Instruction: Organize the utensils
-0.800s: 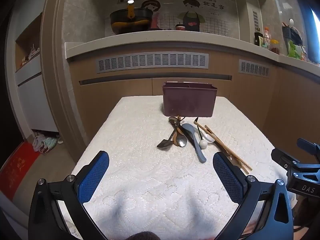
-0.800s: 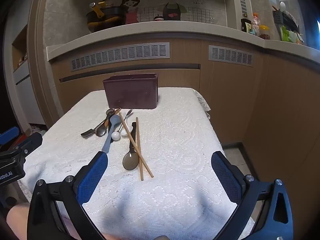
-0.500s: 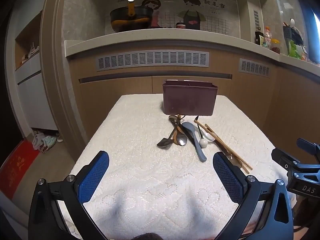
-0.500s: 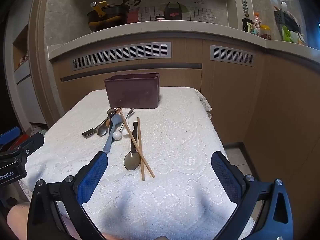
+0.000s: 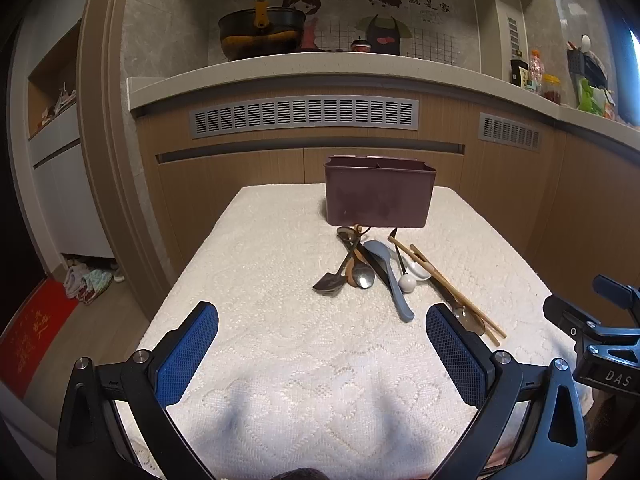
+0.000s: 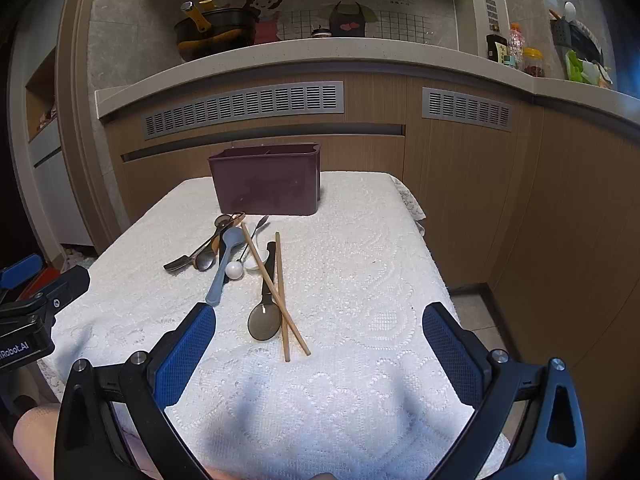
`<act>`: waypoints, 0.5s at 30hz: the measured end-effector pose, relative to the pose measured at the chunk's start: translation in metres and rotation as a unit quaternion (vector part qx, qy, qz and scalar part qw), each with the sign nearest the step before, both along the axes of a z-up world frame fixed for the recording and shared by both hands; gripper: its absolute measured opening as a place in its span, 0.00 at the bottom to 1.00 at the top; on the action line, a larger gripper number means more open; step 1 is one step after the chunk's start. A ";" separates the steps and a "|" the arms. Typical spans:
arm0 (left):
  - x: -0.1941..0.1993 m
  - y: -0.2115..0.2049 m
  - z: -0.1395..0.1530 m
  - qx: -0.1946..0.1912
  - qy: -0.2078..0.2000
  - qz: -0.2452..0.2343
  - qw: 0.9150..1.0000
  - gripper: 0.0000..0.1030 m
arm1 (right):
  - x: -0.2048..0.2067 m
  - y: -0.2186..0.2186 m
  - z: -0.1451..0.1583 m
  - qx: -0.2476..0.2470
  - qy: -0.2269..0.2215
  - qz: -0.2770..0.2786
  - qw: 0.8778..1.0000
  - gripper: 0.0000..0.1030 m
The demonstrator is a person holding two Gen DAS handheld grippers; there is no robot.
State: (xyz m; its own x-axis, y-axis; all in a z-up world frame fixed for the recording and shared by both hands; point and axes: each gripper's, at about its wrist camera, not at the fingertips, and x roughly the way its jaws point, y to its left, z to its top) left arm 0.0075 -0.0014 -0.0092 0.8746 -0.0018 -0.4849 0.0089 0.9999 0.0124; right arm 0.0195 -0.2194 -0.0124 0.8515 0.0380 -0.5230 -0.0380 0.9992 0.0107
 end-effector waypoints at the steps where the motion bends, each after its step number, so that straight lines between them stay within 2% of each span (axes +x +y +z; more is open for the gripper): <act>1: 0.000 -0.001 0.000 0.001 0.000 0.000 1.000 1.00 | 0.001 0.000 -0.001 0.000 0.000 0.000 1.000 1.00; 15: 0.001 -0.001 0.000 0.001 0.001 -0.002 1.000 1.00 | 0.000 0.000 0.000 0.000 0.001 0.000 1.000 1.00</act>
State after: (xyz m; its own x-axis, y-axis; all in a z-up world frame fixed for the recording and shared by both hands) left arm 0.0085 -0.0028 -0.0093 0.8737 -0.0038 -0.4865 0.0126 0.9998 0.0147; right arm 0.0198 -0.2190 -0.0122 0.8509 0.0388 -0.5239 -0.0388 0.9992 0.0109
